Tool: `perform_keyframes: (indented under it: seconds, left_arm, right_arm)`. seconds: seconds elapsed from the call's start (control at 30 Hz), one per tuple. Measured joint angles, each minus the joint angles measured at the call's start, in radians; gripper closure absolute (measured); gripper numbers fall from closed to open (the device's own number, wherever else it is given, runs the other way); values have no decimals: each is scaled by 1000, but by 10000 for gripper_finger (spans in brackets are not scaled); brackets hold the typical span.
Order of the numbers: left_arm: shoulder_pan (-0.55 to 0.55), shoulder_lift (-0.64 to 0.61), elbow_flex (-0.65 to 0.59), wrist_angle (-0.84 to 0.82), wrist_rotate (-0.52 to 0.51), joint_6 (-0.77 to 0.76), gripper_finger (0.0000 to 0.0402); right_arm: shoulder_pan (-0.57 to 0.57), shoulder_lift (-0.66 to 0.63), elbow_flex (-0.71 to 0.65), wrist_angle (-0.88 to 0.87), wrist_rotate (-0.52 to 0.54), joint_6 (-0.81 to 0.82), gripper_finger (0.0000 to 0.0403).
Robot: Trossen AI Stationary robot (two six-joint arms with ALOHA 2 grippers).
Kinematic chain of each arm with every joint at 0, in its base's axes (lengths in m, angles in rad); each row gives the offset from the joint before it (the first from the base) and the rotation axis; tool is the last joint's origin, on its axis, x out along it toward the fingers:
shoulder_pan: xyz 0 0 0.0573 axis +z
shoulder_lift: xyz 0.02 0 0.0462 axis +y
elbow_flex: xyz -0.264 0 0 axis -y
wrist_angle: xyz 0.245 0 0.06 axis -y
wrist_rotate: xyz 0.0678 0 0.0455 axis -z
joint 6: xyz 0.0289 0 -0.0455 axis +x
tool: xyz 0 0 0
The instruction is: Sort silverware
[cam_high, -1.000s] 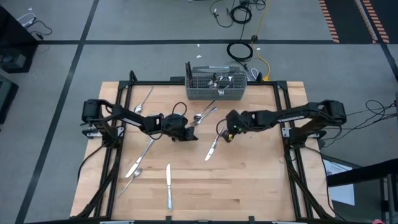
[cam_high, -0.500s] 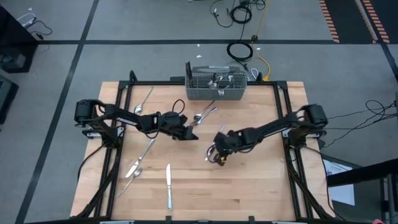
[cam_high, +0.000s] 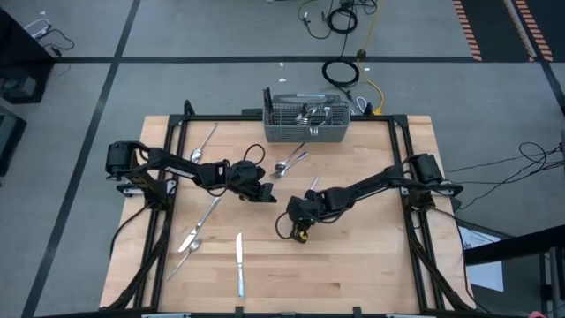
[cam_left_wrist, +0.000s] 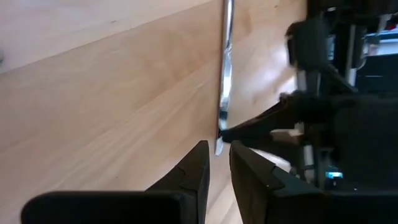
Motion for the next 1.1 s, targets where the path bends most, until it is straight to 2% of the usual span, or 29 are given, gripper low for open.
perform_keyframes:
  seconds: [0.27, 0.63, 0.77, 0.87, 1.1]
  left_arm:
    - [-3, 0, 0, -8, 0, 17, 331]
    - [-51, -1, 0, -27, -28, 17, 331]
    - [-68, -1, 0, -27, -33, 17, 331]
    - [-80, -1, 0, -29, -35, 16, 331]
    - [-126, -1, 1, -30, -59, -23, 331]
  right_arm:
    - [-15, 2, 1, -5, 2, -37, 403]
    - [-167, 6, 2, 62, 10, -68, 403]
    - [-203, -17, 51, 65, 10, -129, 403]
    - [-232, -41, 93, -33, 14, -198, 403]
    - [-301, -67, 76, -297, 106, -346, 403]
